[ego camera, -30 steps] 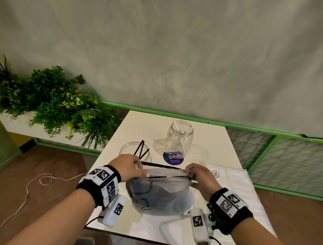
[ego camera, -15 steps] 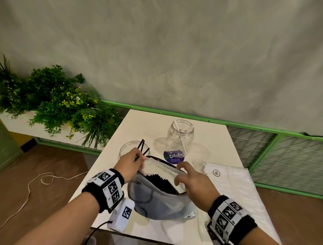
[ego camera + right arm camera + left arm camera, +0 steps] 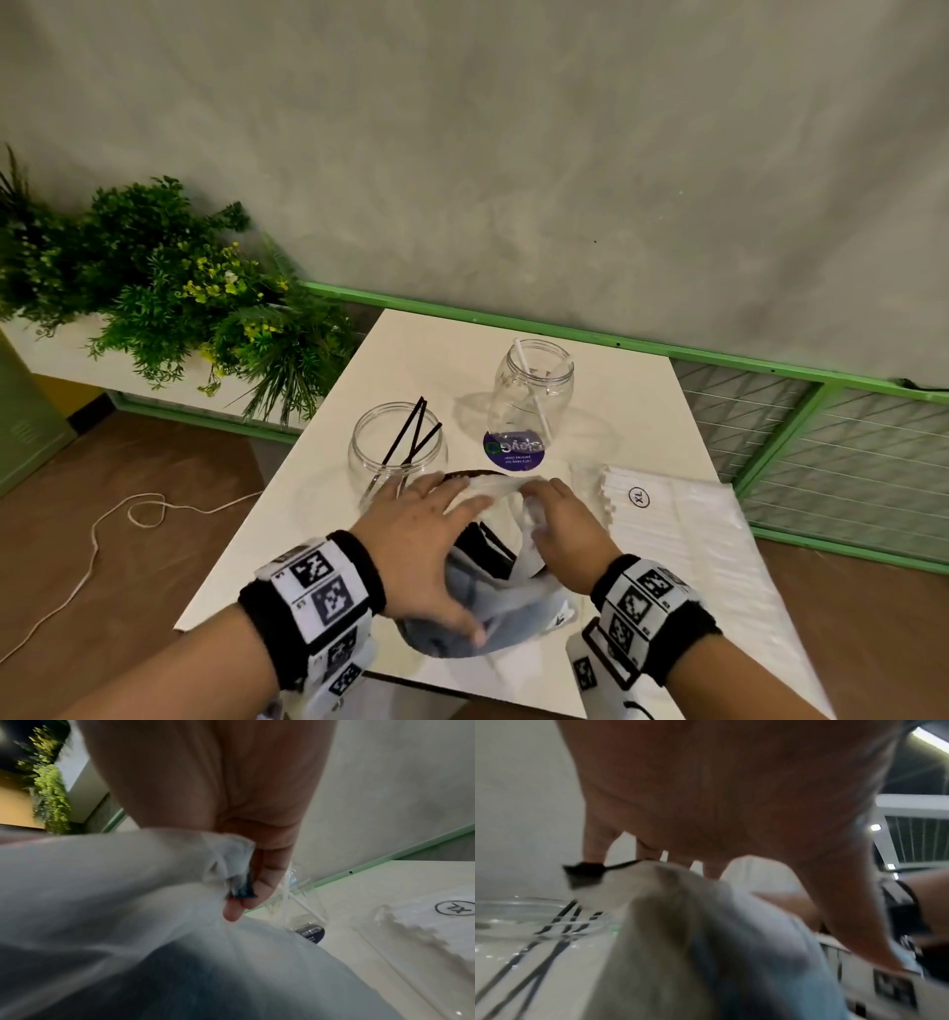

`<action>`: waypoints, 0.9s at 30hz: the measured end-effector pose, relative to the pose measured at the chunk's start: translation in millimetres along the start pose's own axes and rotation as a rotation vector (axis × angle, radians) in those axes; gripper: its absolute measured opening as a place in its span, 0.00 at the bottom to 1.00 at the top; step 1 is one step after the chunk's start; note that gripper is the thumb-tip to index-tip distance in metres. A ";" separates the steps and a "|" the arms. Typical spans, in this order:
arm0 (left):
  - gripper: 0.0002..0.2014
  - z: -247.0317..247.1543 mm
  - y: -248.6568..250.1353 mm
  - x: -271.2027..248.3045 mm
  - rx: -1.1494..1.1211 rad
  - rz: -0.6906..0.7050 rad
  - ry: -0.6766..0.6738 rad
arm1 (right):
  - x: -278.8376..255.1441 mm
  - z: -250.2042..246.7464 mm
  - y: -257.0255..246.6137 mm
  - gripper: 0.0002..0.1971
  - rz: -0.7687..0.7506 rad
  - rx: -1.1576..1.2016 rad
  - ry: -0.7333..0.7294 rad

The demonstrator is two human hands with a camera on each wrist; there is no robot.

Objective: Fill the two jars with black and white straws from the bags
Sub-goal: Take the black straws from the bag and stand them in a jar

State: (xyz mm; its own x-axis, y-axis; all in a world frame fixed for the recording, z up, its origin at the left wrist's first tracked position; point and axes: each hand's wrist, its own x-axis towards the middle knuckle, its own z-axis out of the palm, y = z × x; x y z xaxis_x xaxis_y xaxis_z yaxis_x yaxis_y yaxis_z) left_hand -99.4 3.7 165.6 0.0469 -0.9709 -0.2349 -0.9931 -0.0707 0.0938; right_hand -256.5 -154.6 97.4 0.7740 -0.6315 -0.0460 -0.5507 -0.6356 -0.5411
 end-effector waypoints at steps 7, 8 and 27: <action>0.50 27.0 -20.6 5.6 -0.136 -0.131 0.020 | 2.6 9.0 12.2 0.27 -0.007 0.116 -0.005; 0.46 26.0 -23.3 6.6 -0.176 -0.145 0.047 | 2.6 11.4 11.0 0.27 -0.016 0.177 0.002; 0.49 38.1 -20.0 0.1 -0.014 -0.289 0.304 | 24.3 34.7 -5.0 0.30 0.029 0.228 0.027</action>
State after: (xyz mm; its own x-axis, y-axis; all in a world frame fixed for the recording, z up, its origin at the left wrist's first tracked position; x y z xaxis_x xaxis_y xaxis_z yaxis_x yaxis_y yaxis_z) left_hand -83.6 13.8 126.8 0.3549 -0.9339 0.0422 -0.9330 -0.3510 0.0798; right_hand -224.0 -151.4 69.8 0.7487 -0.6615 -0.0432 -0.4850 -0.5020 -0.7161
